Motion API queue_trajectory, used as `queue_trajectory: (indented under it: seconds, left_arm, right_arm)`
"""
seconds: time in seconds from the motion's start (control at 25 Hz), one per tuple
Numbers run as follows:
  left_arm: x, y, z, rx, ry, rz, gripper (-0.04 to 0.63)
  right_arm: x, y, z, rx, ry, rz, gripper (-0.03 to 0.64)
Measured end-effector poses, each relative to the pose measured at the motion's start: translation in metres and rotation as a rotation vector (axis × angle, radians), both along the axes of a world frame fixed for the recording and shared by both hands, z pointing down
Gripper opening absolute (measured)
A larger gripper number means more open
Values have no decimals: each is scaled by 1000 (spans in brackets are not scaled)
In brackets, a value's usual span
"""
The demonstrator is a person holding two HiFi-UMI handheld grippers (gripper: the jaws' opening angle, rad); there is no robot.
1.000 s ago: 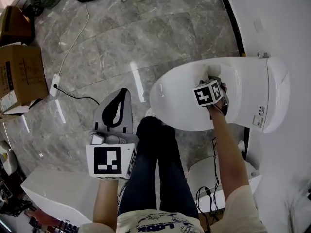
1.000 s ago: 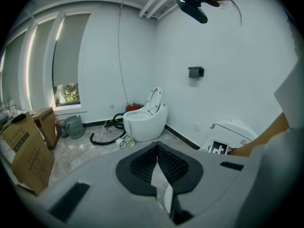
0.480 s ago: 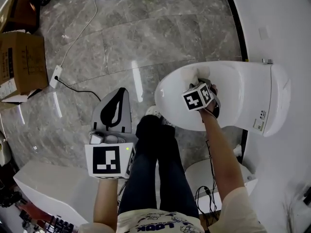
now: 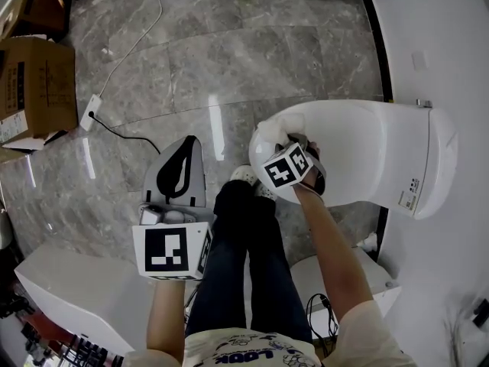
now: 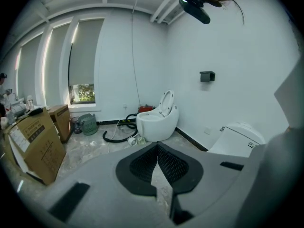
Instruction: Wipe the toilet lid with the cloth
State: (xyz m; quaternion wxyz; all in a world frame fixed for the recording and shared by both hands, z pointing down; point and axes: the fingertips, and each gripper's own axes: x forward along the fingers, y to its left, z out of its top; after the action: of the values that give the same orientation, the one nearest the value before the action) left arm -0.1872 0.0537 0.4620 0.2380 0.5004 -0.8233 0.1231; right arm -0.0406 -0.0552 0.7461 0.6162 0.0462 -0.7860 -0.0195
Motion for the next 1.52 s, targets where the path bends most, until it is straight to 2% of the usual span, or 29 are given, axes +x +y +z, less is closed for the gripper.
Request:
queue_trajectory:
  seconds: [0.36,0.64,0.96,1.52]
  left_arm:
    - [-5,11,-2,-1,-2,-9,9]
    - [1,-2,-3,-4,-4,15,9]
    - [19,-33,-3,-7,-6,70,9]
    - [71,-96,0,-16,-3,181,9]
  right_arm:
    - [-5,61,5,-73,-3,-63,115]
    - [3,72,1,-101,-24,-116,114]
    - [31,50,2,-129,-36,-61,114]
    - [101,-35,-6,-118,-89,102,112]
